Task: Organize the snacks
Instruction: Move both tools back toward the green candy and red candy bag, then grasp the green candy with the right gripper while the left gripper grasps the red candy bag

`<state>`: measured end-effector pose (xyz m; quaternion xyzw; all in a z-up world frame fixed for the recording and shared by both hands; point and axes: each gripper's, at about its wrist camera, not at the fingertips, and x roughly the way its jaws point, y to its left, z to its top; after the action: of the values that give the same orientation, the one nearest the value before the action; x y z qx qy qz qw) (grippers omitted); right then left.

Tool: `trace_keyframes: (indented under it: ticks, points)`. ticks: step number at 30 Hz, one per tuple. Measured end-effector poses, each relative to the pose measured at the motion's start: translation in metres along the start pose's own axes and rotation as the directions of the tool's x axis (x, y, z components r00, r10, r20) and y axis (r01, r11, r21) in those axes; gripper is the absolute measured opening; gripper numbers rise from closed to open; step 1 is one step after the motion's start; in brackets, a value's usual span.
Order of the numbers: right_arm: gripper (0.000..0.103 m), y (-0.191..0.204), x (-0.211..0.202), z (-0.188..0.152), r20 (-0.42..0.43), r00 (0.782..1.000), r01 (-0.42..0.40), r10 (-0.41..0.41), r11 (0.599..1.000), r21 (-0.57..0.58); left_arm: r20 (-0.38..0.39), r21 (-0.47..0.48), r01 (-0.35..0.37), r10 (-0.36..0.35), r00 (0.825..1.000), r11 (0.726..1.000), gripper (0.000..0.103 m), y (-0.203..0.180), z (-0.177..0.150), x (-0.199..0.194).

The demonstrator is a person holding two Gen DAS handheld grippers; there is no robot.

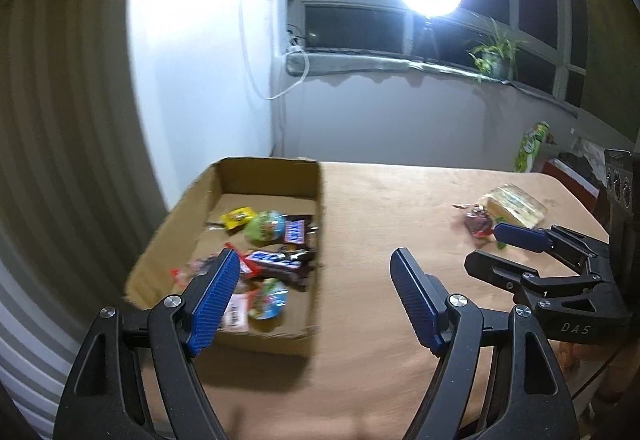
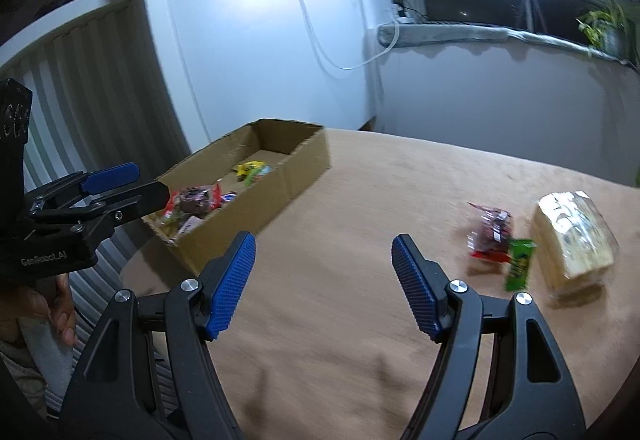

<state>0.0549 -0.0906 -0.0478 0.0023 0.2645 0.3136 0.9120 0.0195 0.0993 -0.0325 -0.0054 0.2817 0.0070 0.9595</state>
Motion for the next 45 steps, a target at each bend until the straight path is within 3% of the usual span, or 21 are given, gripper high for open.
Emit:
trace_keyframes:
  ticks: [6, 9, 12, 19, 26, 30, 34, 39, 41, 42, 45]
  points:
    - [0.073, -0.043, -0.012, -0.010, -0.003, 0.999, 0.042, -0.041, 0.997, 0.070, -0.019, 0.064, 0.039, -0.038, 0.999, 0.997, 0.078, -0.041, 0.006, 0.010]
    - [0.074, -0.066, -0.013, -0.015, -0.035, 0.998, 0.063, -0.060, 0.993, 0.096, -0.032, 0.093, 0.071, -0.068, 0.997, 0.993, 0.078, -0.062, 0.009, 0.017]
    - [0.082, -0.086, -0.011, -0.021, -0.074, 0.993, 0.101, -0.092, 0.988, 0.121, -0.050, 0.113, 0.106, -0.101, 0.994, 0.988, 0.078, -0.080, 0.010, 0.026]
    - [0.082, -0.120, -0.005, -0.032, -0.146, 0.984, 0.120, -0.097, 0.980, 0.158, -0.098, 0.162, 0.179, -0.164, 0.982, 0.970, 0.078, -0.120, 0.010, 0.049]
    - [0.082, -0.127, 0.008, -0.030, -0.185, 0.980, 0.102, -0.075, 0.984, 0.143, -0.146, 0.154, 0.228, -0.206, 0.968, 0.961, 0.078, -0.139, 0.010, 0.074]
    - [0.082, -0.128, 0.024, -0.023, -0.236, 0.967, 0.119, -0.093, 0.988, 0.098, -0.181, 0.091, 0.285, -0.266, 0.947, 0.954, 0.078, -0.137, 0.014, 0.092]
    - [0.068, -0.138, 0.035, -0.015, -0.259, 0.960, 0.136, -0.109, 0.987, 0.090, -0.203, 0.075, 0.293, -0.273, 0.940, 0.953, 0.078, -0.135, 0.019, 0.113]
    - [0.062, -0.150, 0.046, -0.009, -0.270, 0.956, 0.146, -0.118, 0.985, 0.088, -0.227, 0.065, 0.341, -0.319, 0.920, 0.938, 0.078, -0.143, 0.027, 0.137]
    - [0.044, -0.154, 0.051, -0.010, -0.287, 0.952, 0.143, -0.111, 0.985, 0.094, -0.247, 0.042, 0.371, -0.350, 0.904, 0.928, 0.078, -0.149, 0.029, 0.149]
    - [0.025, -0.155, 0.051, -0.011, -0.288, 0.951, 0.146, -0.113, 0.985, 0.095, -0.258, 0.039, 0.386, -0.363, 0.895, 0.922, 0.078, -0.154, 0.030, 0.155]
    - [0.024, -0.157, 0.047, -0.013, -0.283, 0.954, 0.132, -0.099, 0.986, 0.100, -0.284, 0.047, 0.405, -0.377, 0.882, 0.913, 0.078, -0.166, 0.029, 0.170]
